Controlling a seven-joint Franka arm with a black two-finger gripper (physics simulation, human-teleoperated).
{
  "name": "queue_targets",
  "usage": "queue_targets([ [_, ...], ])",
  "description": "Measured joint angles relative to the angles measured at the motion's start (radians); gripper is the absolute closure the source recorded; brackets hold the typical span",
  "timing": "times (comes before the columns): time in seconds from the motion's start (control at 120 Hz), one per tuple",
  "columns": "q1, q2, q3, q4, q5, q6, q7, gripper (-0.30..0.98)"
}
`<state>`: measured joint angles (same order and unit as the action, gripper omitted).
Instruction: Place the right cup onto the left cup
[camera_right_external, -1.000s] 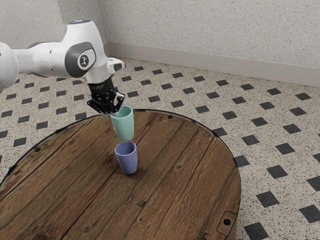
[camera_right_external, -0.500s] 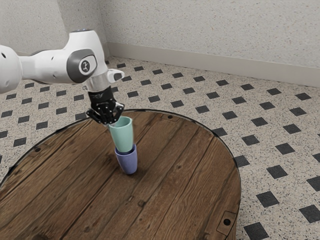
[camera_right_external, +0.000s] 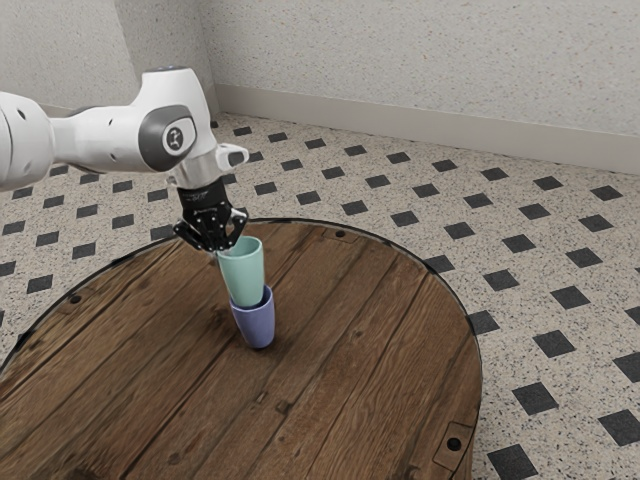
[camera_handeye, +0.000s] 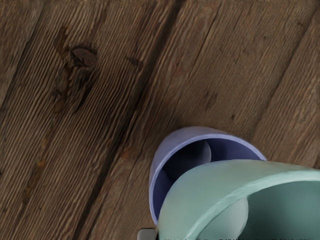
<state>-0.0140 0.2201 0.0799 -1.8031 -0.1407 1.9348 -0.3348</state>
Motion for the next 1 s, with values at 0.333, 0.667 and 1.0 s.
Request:
queue_targets([
  [0.333, 0.002, 0.029, 0.0, 0.002, -0.013, 0.027, 0.009, 0.79],
  [0.667, -0.009, -0.098, -0.005, -0.004, -0.004, 0.022, 0.015, 0.19],
  [1.0, -0.062, -0.26, -0.006, 0.009, 0.21, -0.046, 0.06, 0.04],
])
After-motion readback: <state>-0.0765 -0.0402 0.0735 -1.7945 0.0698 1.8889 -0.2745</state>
